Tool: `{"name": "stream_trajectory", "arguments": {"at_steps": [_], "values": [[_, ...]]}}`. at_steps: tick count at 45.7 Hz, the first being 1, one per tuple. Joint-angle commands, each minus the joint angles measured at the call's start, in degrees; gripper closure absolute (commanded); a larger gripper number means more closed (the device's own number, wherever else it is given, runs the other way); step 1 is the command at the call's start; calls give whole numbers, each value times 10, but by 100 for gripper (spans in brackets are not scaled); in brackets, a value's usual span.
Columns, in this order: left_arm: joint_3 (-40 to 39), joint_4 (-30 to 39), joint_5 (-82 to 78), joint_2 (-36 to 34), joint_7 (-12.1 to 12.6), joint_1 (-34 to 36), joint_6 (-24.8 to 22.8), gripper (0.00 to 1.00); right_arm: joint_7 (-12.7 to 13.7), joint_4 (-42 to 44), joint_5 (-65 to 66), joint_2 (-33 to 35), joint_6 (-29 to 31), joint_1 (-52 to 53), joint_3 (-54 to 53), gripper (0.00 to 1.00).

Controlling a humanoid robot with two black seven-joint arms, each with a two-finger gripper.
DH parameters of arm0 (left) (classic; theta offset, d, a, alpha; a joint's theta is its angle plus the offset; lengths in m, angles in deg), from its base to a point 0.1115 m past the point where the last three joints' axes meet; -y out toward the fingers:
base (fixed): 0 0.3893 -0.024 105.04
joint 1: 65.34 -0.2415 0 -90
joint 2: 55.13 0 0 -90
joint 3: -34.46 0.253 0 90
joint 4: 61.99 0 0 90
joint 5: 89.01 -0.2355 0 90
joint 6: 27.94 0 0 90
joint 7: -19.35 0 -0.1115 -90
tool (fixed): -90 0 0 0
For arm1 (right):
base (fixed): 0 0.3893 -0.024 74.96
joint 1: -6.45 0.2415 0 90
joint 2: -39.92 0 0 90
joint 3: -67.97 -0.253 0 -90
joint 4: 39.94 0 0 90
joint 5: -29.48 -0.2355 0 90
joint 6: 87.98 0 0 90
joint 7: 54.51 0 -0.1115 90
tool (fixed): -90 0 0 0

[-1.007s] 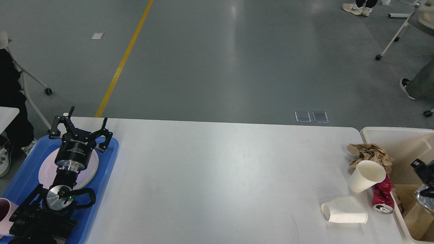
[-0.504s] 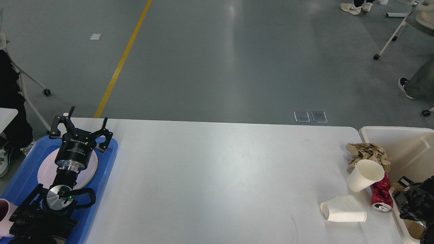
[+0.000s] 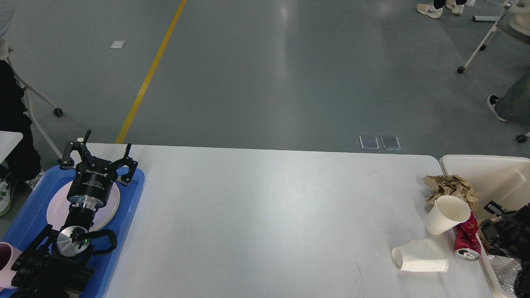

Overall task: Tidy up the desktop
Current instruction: 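Lower the foil pouch into the white bin and release, then move the right gripper over the upright white paper cup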

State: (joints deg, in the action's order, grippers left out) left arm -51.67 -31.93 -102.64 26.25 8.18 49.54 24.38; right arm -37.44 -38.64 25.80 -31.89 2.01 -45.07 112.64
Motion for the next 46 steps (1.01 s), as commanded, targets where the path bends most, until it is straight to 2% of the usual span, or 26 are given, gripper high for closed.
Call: {"name": "stream_trajectory", "arguments": {"at_steps": [1, 8, 16, 21, 29, 35, 43, 46], "values": [[0, 0, -1, 0, 0, 0, 0, 4, 0, -23, 2, 26, 9, 42, -1, 0], [0, 0, -1, 0, 0, 0, 1, 4, 2, -130, 29, 89, 40, 150, 25, 0], [1, 0, 0, 0, 0, 1, 0, 4, 10, -277, 101, 131, 150, 317, 81, 0], [0, 0, 0, 0, 0, 1, 0, 4, 19, -340, 112, 130, 246, 431, 138, 0], [0, 0, -1, 1, 0, 1, 0, 4, 19, -469, 112, 124, 396, 631, 184, 0], [1, 0, 0, 1, 0, 0, 0, 4, 19, -583, 111, 99, 464, 770, 216, 0], [0, 0, 0, 1, 0, 0, 0, 4, 19, -704, 108, 70, 545, 891, 225, 0], [0, 0, 0, 1, 0, 0, 1, 4, 19, -740, 108, 72, 550, 925, 225, 0]]}}
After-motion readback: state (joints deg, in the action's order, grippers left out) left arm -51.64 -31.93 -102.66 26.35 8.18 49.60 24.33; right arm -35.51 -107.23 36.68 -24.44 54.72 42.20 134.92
